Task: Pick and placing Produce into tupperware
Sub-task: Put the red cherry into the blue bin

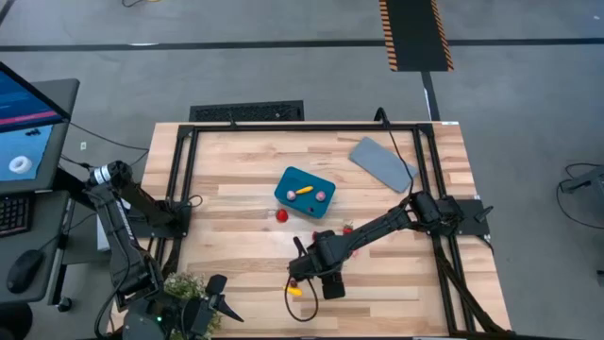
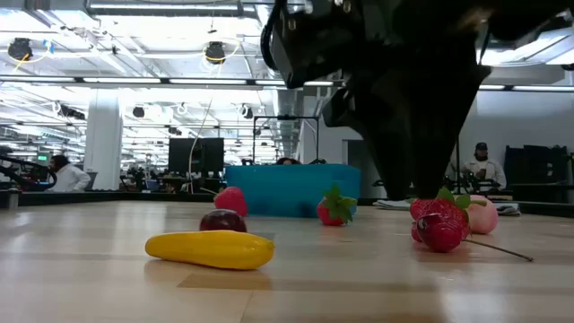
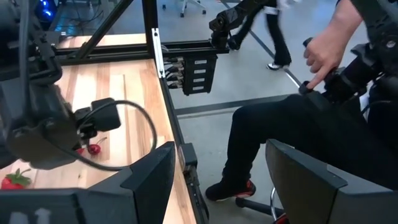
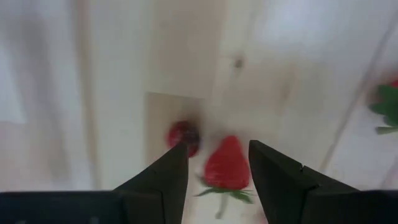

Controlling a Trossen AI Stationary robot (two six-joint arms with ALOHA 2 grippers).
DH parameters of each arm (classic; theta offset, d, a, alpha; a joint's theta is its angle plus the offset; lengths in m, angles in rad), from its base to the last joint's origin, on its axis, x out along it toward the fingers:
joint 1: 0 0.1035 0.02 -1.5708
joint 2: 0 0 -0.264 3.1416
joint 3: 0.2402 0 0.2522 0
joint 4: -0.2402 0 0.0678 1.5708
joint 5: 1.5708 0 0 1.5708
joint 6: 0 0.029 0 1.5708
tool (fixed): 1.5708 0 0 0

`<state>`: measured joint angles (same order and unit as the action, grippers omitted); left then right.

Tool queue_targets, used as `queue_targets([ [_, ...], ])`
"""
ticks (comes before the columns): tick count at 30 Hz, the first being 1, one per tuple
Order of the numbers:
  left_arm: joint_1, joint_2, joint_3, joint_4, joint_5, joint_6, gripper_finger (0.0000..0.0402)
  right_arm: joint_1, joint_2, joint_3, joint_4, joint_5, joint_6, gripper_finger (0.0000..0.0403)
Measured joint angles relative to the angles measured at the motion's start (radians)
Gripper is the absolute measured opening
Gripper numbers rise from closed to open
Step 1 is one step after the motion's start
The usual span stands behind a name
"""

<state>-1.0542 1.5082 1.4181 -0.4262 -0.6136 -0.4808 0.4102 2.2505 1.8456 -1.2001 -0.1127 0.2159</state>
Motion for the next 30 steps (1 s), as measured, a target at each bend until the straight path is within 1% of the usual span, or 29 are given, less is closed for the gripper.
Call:
queue_targets([
  [5, 0.000, 0.000, 0.000, -0.010, -0.001, 0.000, 0.0240, 0.032, 0.000, 0.010, 0.003, -0.034, 0.022, 0.0192],
  [9, 0.000, 0.000, 0.000, -0.010, -0.001, 0.000, 0.0240, 0.048, 0.000, 0.010, 0.023, -0.033, 0.029, 0.0192],
  [15, 0.000, 0.000, 0.000, -0.010, -0.002, -0.008, 0.0240, 0.036, 0.000, 0.010, 0.066, -0.025, 0.046, 0.0193],
  [21, 0.000, 0.000, 0.000, -0.010, -0.002, -0.014, 0.0240, 0.021, 0.016, -0.011, 0.065, -0.034, 0.047, 0.0194],
  [23, 0.000, 0.000, 0.000, -0.009, -0.003, -0.015, 0.0240, 0.021, 0.014, -0.019, 0.091, -0.043, 0.047, 0.0192],
  [30, 0.000, 0.000, 0.000, -0.009, -0.003, -0.015, 0.0240, 0.021, 0.013, -0.023, 0.059, -0.045, 0.046, 0.0192],
])
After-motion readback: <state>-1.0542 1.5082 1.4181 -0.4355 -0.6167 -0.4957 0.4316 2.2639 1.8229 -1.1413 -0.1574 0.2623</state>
